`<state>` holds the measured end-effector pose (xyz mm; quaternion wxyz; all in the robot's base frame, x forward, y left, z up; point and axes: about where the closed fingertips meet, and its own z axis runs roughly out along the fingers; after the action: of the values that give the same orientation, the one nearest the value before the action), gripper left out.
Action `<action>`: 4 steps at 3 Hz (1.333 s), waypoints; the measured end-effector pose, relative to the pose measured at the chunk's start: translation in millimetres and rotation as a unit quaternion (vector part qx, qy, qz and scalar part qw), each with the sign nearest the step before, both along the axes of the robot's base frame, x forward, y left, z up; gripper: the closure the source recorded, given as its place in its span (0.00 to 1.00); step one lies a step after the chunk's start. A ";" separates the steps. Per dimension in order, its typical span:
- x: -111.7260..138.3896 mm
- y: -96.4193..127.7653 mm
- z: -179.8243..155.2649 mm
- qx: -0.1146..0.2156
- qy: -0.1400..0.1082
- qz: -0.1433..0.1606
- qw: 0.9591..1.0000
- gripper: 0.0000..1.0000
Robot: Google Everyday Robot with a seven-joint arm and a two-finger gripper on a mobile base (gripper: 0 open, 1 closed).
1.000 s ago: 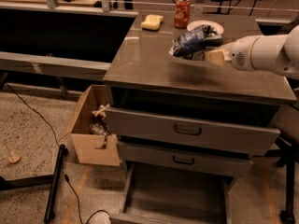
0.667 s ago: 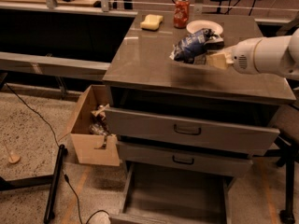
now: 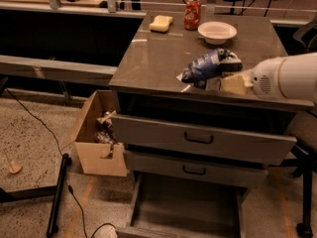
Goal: Place blue chip bag into bottom drawer
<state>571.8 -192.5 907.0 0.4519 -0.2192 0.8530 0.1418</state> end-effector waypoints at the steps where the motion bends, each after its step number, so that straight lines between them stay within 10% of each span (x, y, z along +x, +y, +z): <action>1: -50.2 4.5 -9.6 0.013 0.049 -0.022 0.998 1.00; 4: -160.8 3.9 -93.0 -0.008 0.213 -0.062 0.975 1.00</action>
Offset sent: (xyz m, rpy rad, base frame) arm -0.1534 0.0038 -0.0356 0.0189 0.3526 -0.0718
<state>411.0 -188.6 814.1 0.2658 -0.1344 0.9427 0.1507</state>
